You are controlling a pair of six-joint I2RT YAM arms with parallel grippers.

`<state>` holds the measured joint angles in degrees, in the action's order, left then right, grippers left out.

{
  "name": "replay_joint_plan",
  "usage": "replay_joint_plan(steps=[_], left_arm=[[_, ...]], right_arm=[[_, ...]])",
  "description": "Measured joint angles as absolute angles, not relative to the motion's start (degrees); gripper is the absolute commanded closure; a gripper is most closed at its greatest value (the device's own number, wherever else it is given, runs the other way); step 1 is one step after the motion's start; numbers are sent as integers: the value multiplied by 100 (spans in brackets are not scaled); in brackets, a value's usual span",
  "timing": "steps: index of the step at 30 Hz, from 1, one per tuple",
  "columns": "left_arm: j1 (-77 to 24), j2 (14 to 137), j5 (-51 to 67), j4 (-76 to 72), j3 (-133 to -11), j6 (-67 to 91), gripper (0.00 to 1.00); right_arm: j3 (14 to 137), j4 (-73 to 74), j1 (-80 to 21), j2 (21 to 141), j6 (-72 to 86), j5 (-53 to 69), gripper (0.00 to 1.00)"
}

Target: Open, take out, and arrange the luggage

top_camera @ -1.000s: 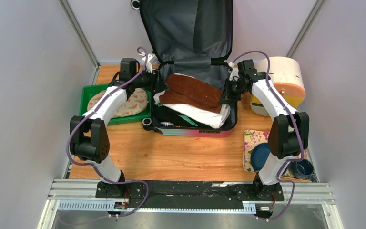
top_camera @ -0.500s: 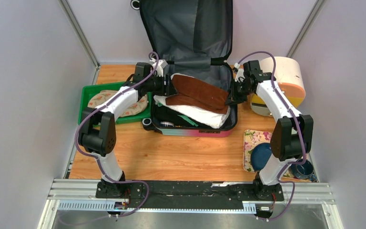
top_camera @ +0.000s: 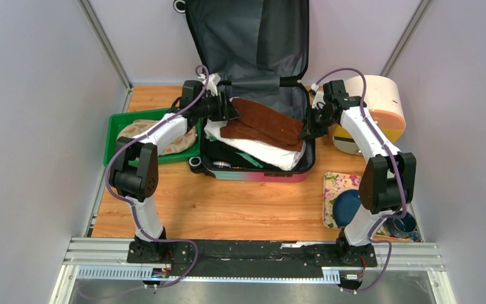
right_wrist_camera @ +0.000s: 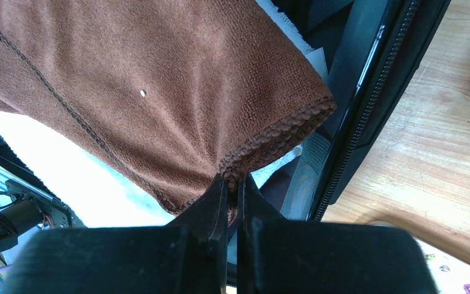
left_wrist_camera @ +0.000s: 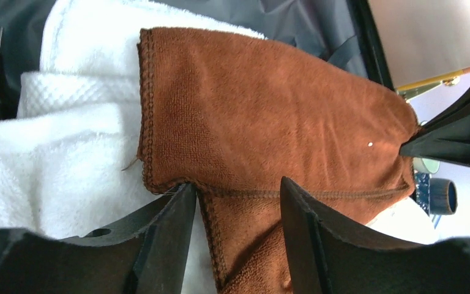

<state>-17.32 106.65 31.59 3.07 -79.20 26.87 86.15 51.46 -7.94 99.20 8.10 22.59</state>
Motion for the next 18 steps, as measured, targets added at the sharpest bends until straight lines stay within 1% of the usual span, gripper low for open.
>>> replay_joint_plan(steps=[3,13,14,16,17,18], left_arm=[[-1756,10687,3164,97,-7929,2788,44],[-1879,10949,2980,102,-7935,2886,38],[-1890,10949,2947,104,-7935,2884,47],[-1914,10949,2886,106,-7935,2871,71],[-1918,10949,2832,110,-7935,2832,92],[-1916,10949,2814,115,-7935,2864,100]], right_arm=[[8615,5146,-794,9920,808,2257,100],[8615,5148,-794,9920,808,2259,100],[8615,5146,-794,9920,808,2259,100],[8615,5146,-794,9920,808,2259,100],[8615,5146,-794,9920,808,2259,100],[8615,5144,-794,9920,808,2261,100]])
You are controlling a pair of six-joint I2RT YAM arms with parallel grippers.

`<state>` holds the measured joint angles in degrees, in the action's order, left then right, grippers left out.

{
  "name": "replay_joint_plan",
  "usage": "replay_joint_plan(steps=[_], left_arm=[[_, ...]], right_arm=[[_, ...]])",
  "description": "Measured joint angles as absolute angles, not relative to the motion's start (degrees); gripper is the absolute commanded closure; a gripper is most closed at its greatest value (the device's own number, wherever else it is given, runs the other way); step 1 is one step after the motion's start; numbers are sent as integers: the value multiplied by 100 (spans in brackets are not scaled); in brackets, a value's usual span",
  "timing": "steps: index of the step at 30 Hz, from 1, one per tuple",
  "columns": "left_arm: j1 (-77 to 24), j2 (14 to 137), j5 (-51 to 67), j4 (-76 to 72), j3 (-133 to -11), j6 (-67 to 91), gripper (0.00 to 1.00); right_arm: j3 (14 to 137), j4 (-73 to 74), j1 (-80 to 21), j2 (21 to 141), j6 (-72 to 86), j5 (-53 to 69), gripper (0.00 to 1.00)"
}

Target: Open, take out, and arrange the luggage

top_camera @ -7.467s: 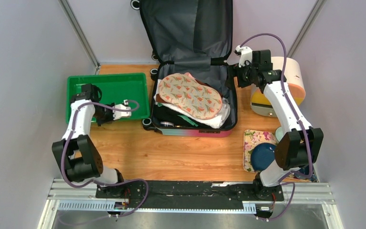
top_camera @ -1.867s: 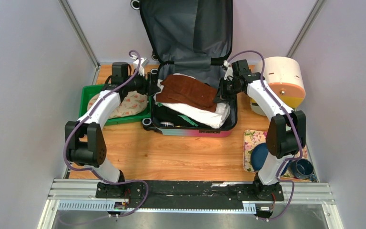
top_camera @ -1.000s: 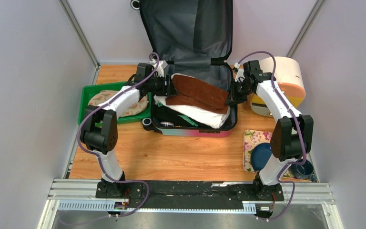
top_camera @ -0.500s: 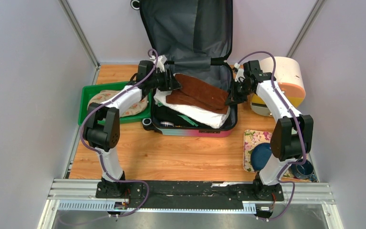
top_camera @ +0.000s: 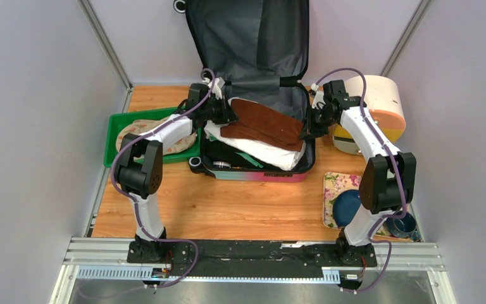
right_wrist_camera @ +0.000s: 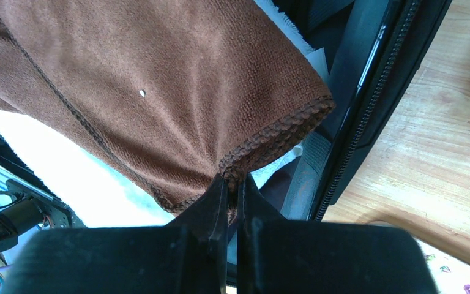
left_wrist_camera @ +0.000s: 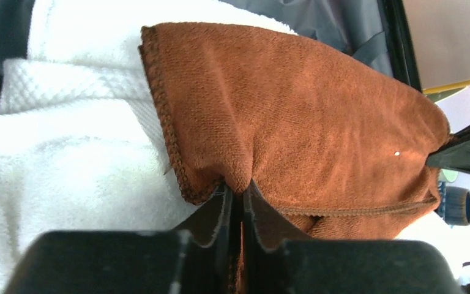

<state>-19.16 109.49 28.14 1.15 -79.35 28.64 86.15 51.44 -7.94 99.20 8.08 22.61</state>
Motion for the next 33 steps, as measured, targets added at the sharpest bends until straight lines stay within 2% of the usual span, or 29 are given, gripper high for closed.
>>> replay_joint_plan(steps=[9,22,28,33], left_arm=[[-1916,10794,2862,202,-7942,2521,100],[-1664,9743,2635,1100,-8313,1328,100],[-1050,9389,2532,1490,-8103,1000,100],[-180,8838,2502,1747,-7695,760,100]], right_arm=[[8777,5146,-794,9920,812,2410,100],[9817,4829,-1170,9922,1011,2864,100],[10189,4584,-1682,10014,1079,2902,100],[10945,4248,-2390,10652,1197,2792,100]])
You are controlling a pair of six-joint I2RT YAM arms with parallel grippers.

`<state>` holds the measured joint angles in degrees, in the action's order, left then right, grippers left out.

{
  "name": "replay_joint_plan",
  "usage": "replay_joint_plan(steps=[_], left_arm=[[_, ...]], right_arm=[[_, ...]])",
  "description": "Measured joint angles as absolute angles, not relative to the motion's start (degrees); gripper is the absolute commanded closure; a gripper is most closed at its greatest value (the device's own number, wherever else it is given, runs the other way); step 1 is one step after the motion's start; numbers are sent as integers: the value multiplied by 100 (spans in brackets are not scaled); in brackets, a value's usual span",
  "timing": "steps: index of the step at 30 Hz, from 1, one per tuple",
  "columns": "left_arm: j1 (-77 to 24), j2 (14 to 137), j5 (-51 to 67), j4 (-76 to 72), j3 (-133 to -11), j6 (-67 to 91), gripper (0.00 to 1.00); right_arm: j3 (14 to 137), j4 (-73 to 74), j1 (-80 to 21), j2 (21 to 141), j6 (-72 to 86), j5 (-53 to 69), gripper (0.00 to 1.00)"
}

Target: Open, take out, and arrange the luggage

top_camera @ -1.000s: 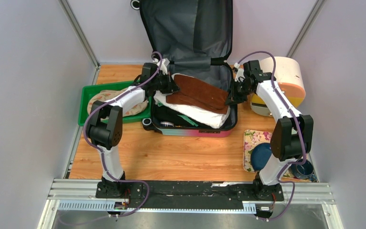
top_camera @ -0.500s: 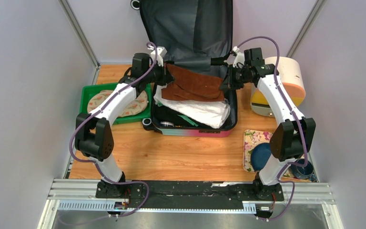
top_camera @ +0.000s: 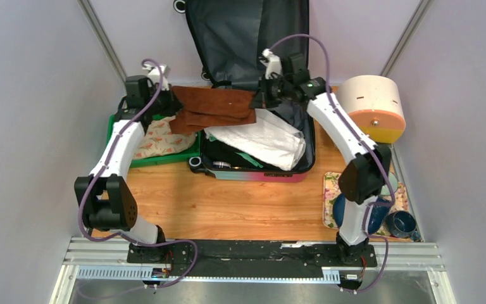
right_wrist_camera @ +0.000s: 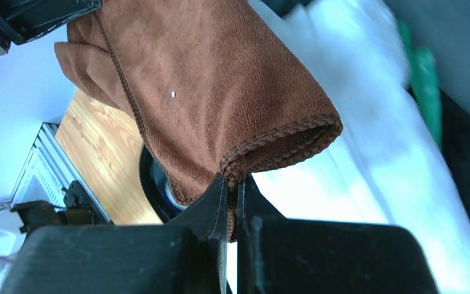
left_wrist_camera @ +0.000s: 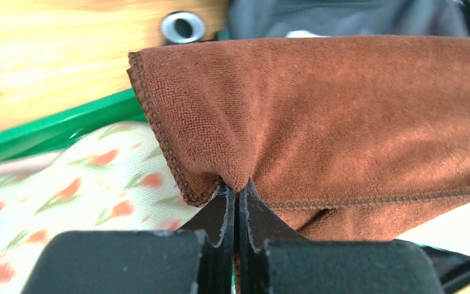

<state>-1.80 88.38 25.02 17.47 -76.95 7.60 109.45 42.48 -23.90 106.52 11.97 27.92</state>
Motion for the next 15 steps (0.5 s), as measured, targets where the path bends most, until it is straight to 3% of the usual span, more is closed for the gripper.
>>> replay_joint_plan(steps=[9,15], left_arm=[[1708,8412,2329,1765,-6790,311,100],[2316,8447,2217,1256,-6167,21,100]], right_arm=[[13131,3509,-3922,13008,1459,2075,100],[12674,2239,-4576,13528,1667,1693,100]])
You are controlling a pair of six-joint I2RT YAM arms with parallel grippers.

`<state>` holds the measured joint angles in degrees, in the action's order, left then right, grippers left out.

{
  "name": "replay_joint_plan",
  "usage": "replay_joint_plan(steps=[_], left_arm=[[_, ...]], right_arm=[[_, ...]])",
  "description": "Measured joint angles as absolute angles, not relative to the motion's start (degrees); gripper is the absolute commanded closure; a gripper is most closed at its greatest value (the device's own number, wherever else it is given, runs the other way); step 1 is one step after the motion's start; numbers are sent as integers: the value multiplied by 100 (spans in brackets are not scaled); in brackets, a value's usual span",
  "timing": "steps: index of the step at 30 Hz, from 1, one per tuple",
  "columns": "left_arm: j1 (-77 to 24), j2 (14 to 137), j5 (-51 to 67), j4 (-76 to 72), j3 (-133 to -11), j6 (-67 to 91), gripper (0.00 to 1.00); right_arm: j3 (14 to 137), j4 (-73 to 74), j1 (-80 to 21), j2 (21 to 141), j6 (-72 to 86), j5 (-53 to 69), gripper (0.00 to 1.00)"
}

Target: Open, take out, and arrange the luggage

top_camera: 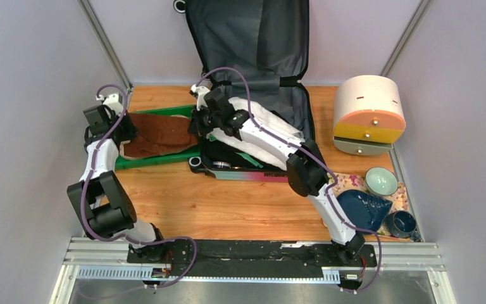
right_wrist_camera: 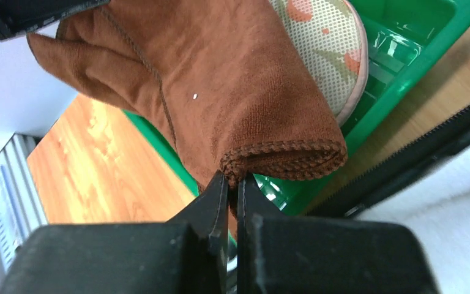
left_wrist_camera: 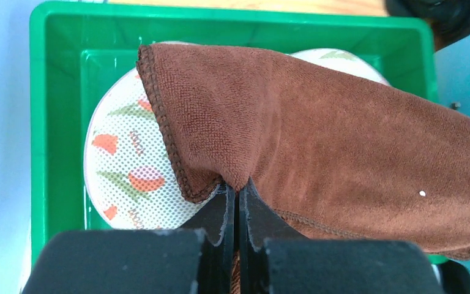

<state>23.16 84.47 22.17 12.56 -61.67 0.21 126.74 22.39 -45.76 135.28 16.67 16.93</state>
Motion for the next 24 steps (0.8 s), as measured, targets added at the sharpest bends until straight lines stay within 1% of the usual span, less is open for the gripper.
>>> replay_joint_plan(steps=[6,7,8,9,10,11,12,13,14,15,16,17,20,24], left_arm=[[2526,8890,2130,729,-5843,-239,100],[2547,8973,2108,631,-5800,-292,100],[2574,9032,2091,561,-5760,-325,100],[2613,9100,2078,454,-5701,-370,100],[2648,9155,2060,388,-5671,-408,89],[2683,9209,2040,336,-5653,-438,72],[2718,9271,2032,287,-5649,-491,57],[2742,9323,2023,231,-5651,-556,45],[2762,9380,2027,279,-5695,-596,35],[2777,9461,2034,427,-5826,-617,33],[2781,9539,2058,565,-5988,-663,15],[2783,9623,2119,821,-6230,-690,15],[2783,9760,2421,1367,-7032,-687,14],[2738,9544,3065,1721,-7697,-696,14]], right_arm=[[12390,1151,-4657,13931,1892,1273,100],[12366,1037,-4659,13972,1911,1216,96],[12324,878,-4659,14022,1918,1155,80],[12272,690,-4665,14044,1922,1100,71],[12234,567,-4674,14053,1949,1079,63],[12210,445,-4685,14053,1942,1046,49],[12210,351,-4689,14053,1916,1020,44],[12210,287,-4707,14053,1907,996,42],[12228,268,-4713,14053,1868,996,38],[12289,336,-4729,14055,1839,1000,36],[12390,456,-4748,14059,1793,1013,34],[12479,563,-4759,14059,1758,1035,31],[12757,928,-4737,14000,1586,1157,27],[12387,1516,-4545,13393,1317,1433,25]])
